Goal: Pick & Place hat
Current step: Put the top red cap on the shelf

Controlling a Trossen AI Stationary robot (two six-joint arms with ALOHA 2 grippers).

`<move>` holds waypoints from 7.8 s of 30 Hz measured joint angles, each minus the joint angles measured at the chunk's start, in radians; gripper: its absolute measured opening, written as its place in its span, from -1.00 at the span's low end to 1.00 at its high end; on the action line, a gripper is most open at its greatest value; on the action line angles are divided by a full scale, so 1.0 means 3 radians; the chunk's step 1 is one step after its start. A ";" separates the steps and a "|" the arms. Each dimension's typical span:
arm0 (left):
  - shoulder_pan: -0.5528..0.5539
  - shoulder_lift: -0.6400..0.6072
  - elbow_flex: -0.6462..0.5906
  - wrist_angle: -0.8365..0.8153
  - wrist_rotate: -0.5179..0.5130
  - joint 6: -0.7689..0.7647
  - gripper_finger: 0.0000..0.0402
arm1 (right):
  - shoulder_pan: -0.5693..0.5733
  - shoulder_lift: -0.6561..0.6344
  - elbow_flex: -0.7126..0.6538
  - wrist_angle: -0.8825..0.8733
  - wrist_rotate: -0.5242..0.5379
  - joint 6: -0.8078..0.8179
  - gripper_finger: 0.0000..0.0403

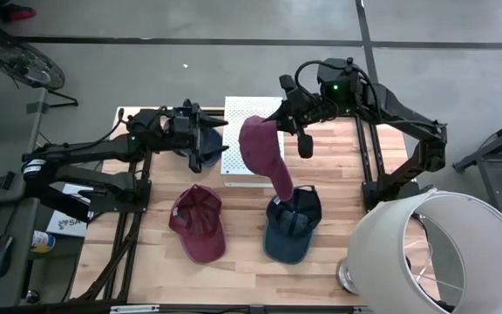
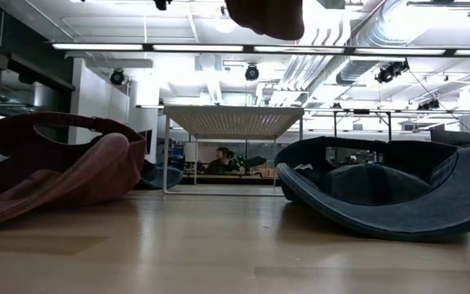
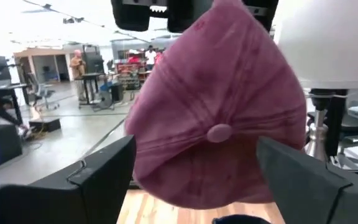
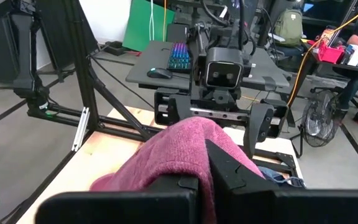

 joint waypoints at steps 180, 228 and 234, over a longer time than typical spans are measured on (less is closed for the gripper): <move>0.0501 0.1121 0.1082 -0.0377 -0.1701 -0.3740 -0.88 | -0.0042 -0.0264 0.0004 -0.1630 0.2937 0.0988 -0.12; 0.0180 0.2223 0.1088 0.0048 -0.3542 -0.5189 -0.88 | -0.0042 -0.0264 0.0003 -0.1910 0.2917 0.0827 -0.16; 0.0174 0.2270 0.1086 0.0041 -0.3808 -0.5217 -0.88 | -0.0042 -0.0264 0.0003 -0.1910 0.2919 0.0824 -0.16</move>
